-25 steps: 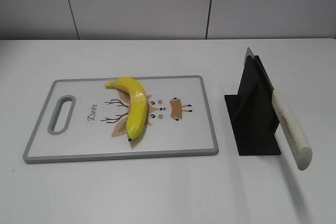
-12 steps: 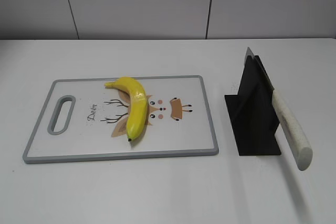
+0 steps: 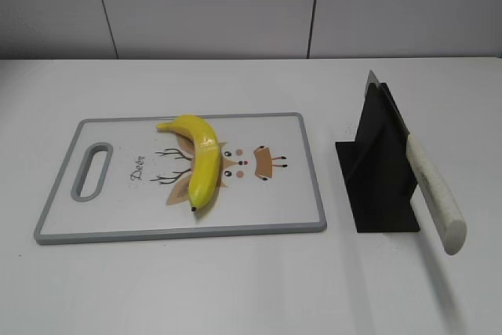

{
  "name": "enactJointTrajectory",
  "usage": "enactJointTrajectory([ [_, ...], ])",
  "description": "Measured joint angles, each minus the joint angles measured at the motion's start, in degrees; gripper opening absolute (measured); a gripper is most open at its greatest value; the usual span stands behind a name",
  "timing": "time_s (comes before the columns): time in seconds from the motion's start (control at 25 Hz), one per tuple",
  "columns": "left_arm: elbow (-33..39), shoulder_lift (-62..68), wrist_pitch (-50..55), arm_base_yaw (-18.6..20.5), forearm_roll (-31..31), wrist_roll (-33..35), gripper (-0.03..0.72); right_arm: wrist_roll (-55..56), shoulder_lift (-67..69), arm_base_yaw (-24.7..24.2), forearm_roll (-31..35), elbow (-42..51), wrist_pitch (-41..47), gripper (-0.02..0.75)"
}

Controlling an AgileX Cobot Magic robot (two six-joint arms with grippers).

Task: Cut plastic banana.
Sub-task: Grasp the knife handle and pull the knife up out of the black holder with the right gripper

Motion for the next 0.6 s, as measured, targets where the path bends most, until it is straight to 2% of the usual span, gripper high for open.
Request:
enactJointTrajectory([
  [0.28, 0.0, 0.0, 0.0, 0.0, 0.0, 0.0, 0.571, -0.4, 14.3, 0.3, 3.3, -4.8, 1.8, 0.587],
  [0.4, 0.0, 0.0, 0.0, 0.0, 0.1, 0.0, 0.571, -0.4, 19.8, 2.1, 5.9, -4.8, 2.1, 0.587],
  [0.6, 0.0, 0.0, 0.0, 0.0, 0.1, 0.0, 0.571, -0.5, 26.0, 5.1, 5.9, -5.2, 2.1, 0.587],
])
